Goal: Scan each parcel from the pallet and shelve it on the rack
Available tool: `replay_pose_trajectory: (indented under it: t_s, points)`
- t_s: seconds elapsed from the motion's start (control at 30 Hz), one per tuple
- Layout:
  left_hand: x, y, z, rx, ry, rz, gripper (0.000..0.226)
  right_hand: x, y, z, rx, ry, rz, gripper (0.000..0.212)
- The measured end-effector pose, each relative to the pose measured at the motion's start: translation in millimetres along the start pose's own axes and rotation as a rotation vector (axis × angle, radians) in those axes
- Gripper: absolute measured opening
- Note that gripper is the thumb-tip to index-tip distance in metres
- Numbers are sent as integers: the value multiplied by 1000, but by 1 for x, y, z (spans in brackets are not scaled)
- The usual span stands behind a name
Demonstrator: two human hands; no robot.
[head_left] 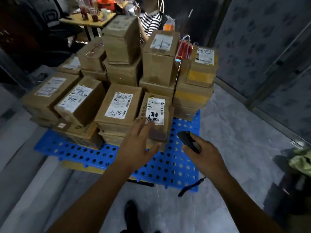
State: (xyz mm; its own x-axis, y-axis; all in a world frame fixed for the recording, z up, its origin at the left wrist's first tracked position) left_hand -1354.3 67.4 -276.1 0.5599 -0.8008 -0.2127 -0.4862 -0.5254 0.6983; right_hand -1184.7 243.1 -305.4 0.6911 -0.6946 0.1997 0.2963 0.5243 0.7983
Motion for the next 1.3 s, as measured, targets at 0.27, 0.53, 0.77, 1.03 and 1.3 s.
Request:
replay_pose_trajectory:
  t_s: [0.27, 0.53, 0.77, 1.03, 1.3]
  points:
    - [-49, -42, 22, -258, -2, 28, 69, -65, 7, 9, 76, 35, 1, 65]
    - [-51, -59, 32, -169, 65, 62, 69, -105, 38, 40, 523, 262, 361, 58]
    - [-44, -68, 25, -146, 150, 14, 80, -130, 71, 53, 734, 356, 402, 66]
    - [-32, -82, 17, -202, 326, -23, 70, -108, 76, 31, 849, 526, 416, 65]
    - [1, -81, -26, -82, 323, -167, 65, -109, 64, -19, 383, 375, 362, 72]
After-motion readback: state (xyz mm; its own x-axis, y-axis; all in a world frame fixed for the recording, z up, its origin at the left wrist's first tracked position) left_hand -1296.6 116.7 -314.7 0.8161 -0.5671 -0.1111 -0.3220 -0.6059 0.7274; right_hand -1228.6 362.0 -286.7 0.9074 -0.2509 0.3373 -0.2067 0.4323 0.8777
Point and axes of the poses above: each hand's wrist, its own x-axis away from the middle knuckle, its own y-axis out of the back of the hand, z = x × y, the point moved 9 cm from there along -x, towards the middle knuckle, and after that the axes turned 10 degrees about x, right-handed, at the moved point
